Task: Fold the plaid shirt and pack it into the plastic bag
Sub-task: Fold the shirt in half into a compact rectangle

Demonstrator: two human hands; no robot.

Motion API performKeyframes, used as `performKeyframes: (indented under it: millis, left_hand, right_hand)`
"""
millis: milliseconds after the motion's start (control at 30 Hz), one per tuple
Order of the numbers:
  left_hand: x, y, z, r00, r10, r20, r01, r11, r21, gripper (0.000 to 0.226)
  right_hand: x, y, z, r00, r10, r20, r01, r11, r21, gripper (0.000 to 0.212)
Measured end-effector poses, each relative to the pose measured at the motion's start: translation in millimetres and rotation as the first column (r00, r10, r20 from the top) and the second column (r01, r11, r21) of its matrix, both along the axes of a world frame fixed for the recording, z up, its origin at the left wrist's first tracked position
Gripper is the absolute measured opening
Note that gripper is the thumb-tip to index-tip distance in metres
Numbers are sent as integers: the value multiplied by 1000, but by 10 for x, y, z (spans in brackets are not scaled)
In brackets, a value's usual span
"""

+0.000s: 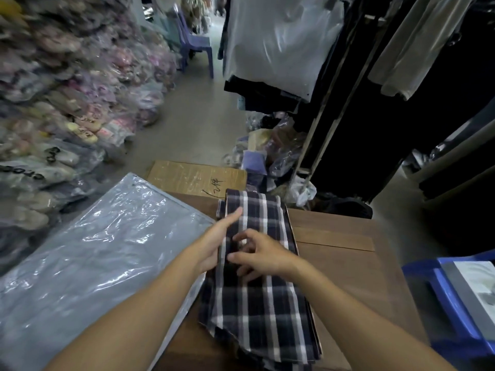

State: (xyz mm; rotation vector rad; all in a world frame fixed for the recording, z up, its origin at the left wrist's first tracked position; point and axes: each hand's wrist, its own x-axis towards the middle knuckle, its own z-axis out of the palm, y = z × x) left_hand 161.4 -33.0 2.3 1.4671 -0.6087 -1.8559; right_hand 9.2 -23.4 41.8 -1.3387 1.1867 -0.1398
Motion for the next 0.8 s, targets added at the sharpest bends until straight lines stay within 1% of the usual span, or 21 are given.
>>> performKeyframes:
  millis: [33,67,100,133,167,200,233,267,333,367,433,500,600,700,800]
  left_hand:
    - [31,10,-46,997,5,77,-5,1000,1,61]
    - [60,15,-97,988,24,151,-23,1000,-10,50]
    - [80,20,-146,978,55,202,-53,998,-20,37]
    - [95,35,-185,967,84,241,-79,996,-30,27]
    - [111,51,-219,953,108,283,-101,994,-40,22]
    - [115,67,-233,938,117,326,-105,993,-54,20]
    - [113,77,-244,919,118,376,-98,993,-70,18]
    - [109,77,-267,892,115,436,-84,992,-90,17]
    - [98,72,-303,818,106,565,-34,990,-137,19]
    - [85,67,-294,783,103,613,-5,987,-160,20]
    - [45,39,-269,755,106,647,37,978,-204,20]
    - [11,8,-262,760,105,641,67,969,-237,20]
    - [-29,-29,-297,762,52,646,129,965,-230,25]
    - [-57,-60,-371,706,20,708,185,959,-212,28]
    - [-84,-125,-443,638,7,770,209,961,-182,25]
  right_hand:
    - [15,7,-25,1000,5,-1,-5,999,-35,38]
    - [11,-4,-66,1000,-23,-10,21,994,-110,28]
    - [-10,-26,-97,996,-72,-50,60,973,-222,19]
    - [-53,-60,-142,984,-135,-115,86,930,-356,13]
    - [-106,-95,-190,962,-203,-183,91,869,-487,11]
    - [-168,-128,-251,934,-255,-249,63,806,-588,13]
    - [-227,-152,-322,909,-275,-313,9,765,-644,20]
    - [-280,-165,-394,888,-258,-381,-59,759,-649,31]
    - [-352,-162,-533,854,-162,-494,-163,818,-551,54]
    - [-371,-135,-602,842,-132,-523,-188,837,-514,61]
    - [-399,-57,-726,829,-146,-540,-206,817,-538,64]
    - [-417,26,-829,831,-210,-515,-184,769,-612,63]
    - [-433,80,-951,830,-270,-487,-148,737,-659,65]
    - [-450,80,-1026,823,-283,-493,-146,733,-665,71]
    - [-479,89,-1049,776,-250,-579,-229,744,-628,75]
